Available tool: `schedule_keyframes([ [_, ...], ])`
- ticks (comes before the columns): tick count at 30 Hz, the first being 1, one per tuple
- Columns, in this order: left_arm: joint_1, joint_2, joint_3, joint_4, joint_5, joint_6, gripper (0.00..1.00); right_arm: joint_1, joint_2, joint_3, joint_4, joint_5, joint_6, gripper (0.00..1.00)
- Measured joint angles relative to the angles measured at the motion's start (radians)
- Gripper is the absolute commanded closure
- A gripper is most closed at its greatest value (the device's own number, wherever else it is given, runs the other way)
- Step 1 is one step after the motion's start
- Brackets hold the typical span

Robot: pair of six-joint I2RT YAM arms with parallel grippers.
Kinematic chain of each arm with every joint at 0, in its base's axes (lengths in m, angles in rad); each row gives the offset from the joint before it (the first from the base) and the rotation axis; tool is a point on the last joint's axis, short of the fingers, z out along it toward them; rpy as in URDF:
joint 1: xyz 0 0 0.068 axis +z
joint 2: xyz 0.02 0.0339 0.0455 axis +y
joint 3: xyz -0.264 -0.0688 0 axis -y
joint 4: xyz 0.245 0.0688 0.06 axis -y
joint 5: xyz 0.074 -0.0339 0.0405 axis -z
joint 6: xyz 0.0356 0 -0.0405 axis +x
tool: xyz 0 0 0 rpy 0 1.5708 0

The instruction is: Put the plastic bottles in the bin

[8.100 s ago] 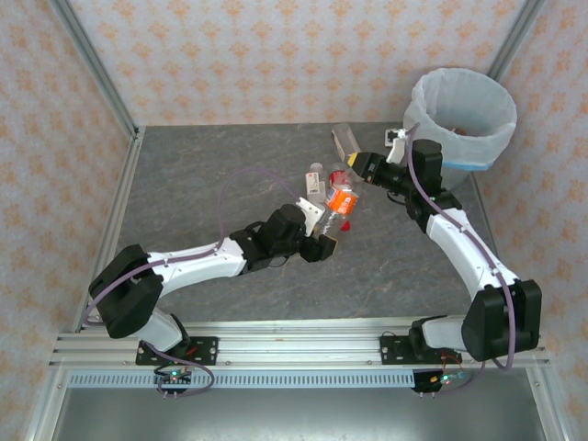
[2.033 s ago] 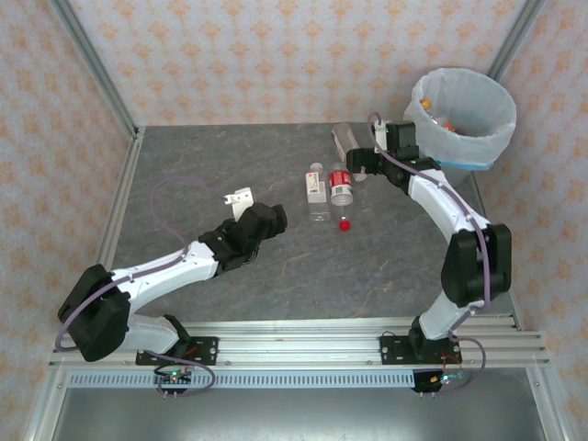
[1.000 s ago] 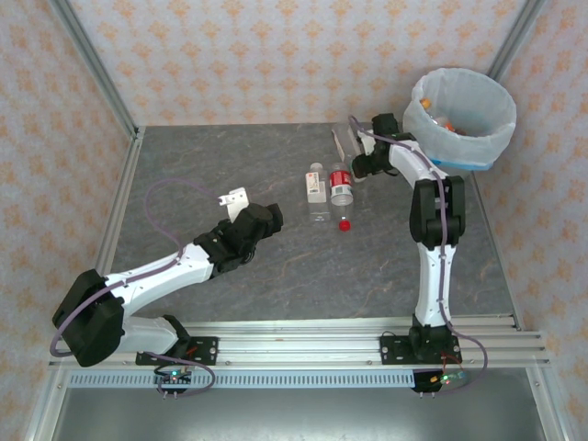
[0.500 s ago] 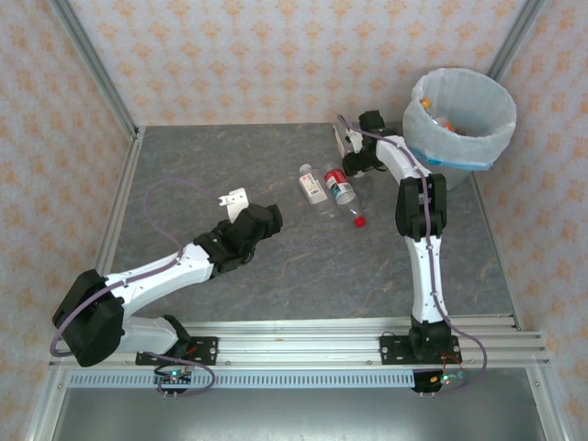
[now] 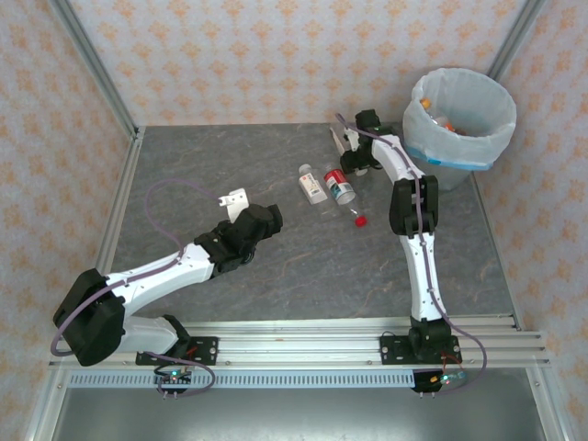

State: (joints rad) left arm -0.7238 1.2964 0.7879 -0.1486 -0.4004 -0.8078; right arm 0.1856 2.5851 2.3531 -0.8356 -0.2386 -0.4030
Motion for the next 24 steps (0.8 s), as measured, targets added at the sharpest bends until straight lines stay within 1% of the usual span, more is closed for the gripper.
schedule_keyframes([
  [3,0.0,0.0,0.0,0.0,0.0,-0.001,0.0,0.004,0.0,0.003,-0.003,0.01,0.005,0.46],
  [8,0.0,0.0,-0.006,-0.001,0.0,-0.004,0.0,0.011,-0.002,-0.005,-0.002,0.015,0.007,0.62],
  [12,0.0,0.0,-0.008,-0.001,0.0,-0.004,0.0,0.012,-0.036,-0.066,0.024,0.019,0.002,0.69],
  [15,0.0,0.0,-0.012,-0.001,0.0,-0.004,0.0,0.012,-0.085,-0.156,0.067,0.024,-0.003,0.78],
  [17,0.0,0.0,-0.012,0.0,0.0,-0.003,0.0,0.012,-0.133,-0.242,0.096,0.029,-0.009,0.82],
  [24,0.0,0.0,-0.012,0.0,0.0,-0.003,0.0,0.012,-0.298,-0.509,0.152,0.031,-0.013,0.84],
])
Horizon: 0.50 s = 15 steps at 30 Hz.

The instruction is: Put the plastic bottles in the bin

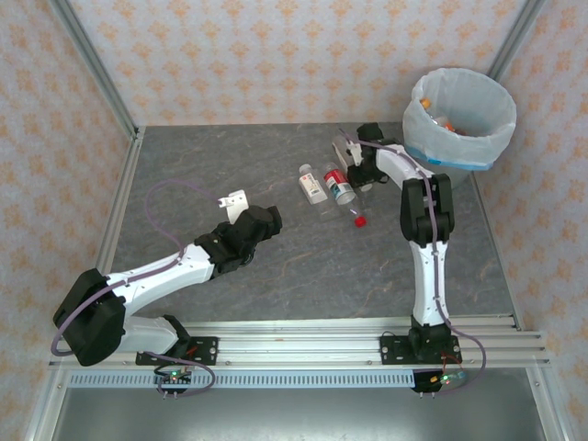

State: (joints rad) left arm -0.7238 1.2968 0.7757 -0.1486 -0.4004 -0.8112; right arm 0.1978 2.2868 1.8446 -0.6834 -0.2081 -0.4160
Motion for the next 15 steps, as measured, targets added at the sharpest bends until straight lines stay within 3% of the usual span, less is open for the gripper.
schedule_keyframes([
  [15,0.0,0.038,0.002,0.004,0.006,0.0,0.0,0.0,-0.341,-0.364,0.159,0.004,0.041,0.84],
])
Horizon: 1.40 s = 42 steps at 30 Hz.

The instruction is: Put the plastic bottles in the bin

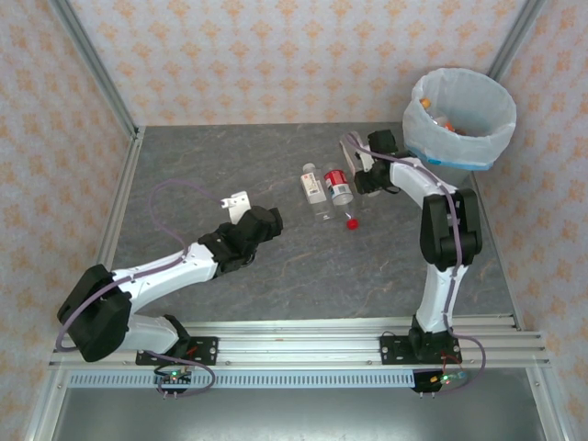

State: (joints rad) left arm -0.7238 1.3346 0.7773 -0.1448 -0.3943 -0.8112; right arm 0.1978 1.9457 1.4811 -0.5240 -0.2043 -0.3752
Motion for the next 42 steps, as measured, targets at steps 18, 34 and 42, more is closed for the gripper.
schedule_keyframes([
  [18,0.0,0.055,0.058,0.088,0.126,0.032,0.0,0.0,-0.428,-0.246,0.203,-0.085,0.064,0.86],
  [34,0.0,0.029,0.057,0.114,0.156,0.034,0.0,-0.009,-0.575,-0.253,0.394,-0.066,0.11,0.9],
  [42,0.004,-0.002,0.057,0.173,0.236,0.06,0.0,-0.071,-0.575,-0.145,0.383,-0.061,0.11,0.95],
])
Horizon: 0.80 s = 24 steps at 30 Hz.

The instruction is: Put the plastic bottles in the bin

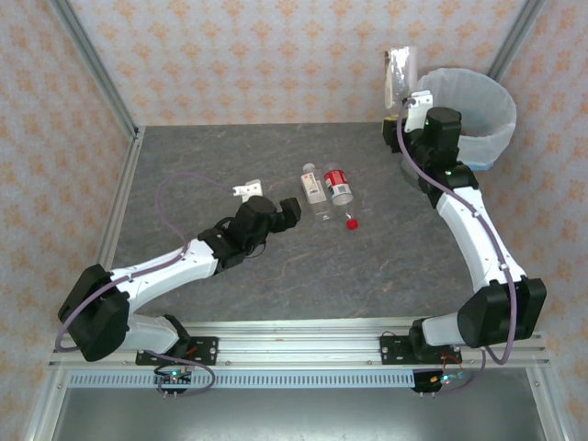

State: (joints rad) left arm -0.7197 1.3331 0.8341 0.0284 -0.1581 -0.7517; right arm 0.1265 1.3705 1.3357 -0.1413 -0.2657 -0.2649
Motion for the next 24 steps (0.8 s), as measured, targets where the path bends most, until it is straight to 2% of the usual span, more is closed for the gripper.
schedule_keyframes([
  [6,0.0,0.004,0.007,0.011,0.068,0.022,0.0,-0.067,0.031,0.065,-0.032,0.002,-0.015,0.99],
  [14,0.0,0.01,0.016,0.012,0.092,0.027,0.0,-0.186,0.117,0.185,-0.105,0.016,-0.04,0.98],
  [24,0.0,0.023,0.017,0.011,0.098,0.027,0.0,-0.235,0.282,0.346,-0.151,0.148,-0.072,0.91],
])
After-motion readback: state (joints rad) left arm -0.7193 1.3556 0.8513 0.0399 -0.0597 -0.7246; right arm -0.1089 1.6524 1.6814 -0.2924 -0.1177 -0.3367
